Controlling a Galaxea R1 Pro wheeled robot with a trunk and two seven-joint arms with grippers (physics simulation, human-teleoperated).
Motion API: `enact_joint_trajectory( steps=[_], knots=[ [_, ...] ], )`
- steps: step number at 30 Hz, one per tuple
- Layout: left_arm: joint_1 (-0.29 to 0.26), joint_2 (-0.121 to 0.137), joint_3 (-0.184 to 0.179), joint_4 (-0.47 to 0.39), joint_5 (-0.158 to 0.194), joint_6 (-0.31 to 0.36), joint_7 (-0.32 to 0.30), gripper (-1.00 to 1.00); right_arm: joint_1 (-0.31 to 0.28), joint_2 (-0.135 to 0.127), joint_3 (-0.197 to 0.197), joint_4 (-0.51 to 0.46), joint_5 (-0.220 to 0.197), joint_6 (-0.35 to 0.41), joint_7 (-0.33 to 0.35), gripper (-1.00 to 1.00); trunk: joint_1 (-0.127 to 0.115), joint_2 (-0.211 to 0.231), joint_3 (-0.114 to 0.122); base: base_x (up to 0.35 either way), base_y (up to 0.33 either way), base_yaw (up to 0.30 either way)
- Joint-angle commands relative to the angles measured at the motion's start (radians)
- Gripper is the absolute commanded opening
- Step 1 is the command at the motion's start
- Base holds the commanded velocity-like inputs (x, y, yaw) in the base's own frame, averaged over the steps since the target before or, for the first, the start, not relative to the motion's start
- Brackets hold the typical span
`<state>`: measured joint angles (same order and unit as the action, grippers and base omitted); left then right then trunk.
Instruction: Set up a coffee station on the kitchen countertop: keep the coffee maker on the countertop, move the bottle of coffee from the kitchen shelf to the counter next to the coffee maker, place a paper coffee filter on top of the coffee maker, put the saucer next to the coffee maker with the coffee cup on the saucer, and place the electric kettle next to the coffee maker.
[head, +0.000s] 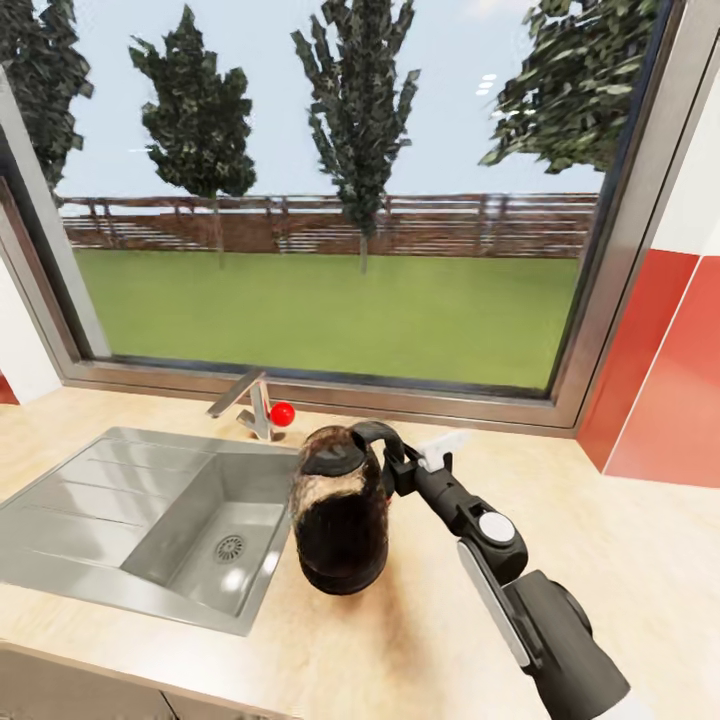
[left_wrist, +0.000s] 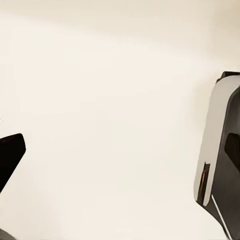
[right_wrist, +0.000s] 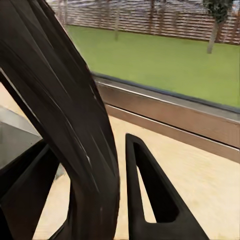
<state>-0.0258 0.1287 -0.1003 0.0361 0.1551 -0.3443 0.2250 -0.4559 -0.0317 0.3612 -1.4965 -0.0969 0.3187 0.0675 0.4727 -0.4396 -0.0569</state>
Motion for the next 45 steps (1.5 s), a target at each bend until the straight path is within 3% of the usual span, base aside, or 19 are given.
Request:
enact_joint_trajectory(
  steps=[1,18,26,45],
  knots=[
    [-0.002,-0.001,-0.008,0.004,0.01,-0.007,0.0,1.0,-0.001,0.0,0.003,-0.002,-0.01,0.005,-0.002,-1.0,0.0,-0.002,-0.002,-0.208,0.194,0.0],
    [-0.002,-0.001,-0.004,0.004,0.011,-0.005,0.002,1.0,-0.001,0.0,0.007,-0.004,-0.014,0.003,0.0,-1.0,0.0,-0.002,-0.002,-0.056,0.241,0.012],
    [-0.002,-0.001,-0.004,0.004,0.011,-0.005,0.002,1.0,-0.001,0.0,0.007,-0.003,-0.014,0.003,0.0,-1.0,0.0,-0.002,0.002,0.0,0.295,0.24],
    [-0.002,-0.001,-0.004,0.004,0.011,-0.005,0.002,1.0,-0.001,-0.001,0.007,0.002,-0.014,0.003,0.0,-1.0,0.0,-0.002,0.017,0.027,0.067,0.253]
  ],
)
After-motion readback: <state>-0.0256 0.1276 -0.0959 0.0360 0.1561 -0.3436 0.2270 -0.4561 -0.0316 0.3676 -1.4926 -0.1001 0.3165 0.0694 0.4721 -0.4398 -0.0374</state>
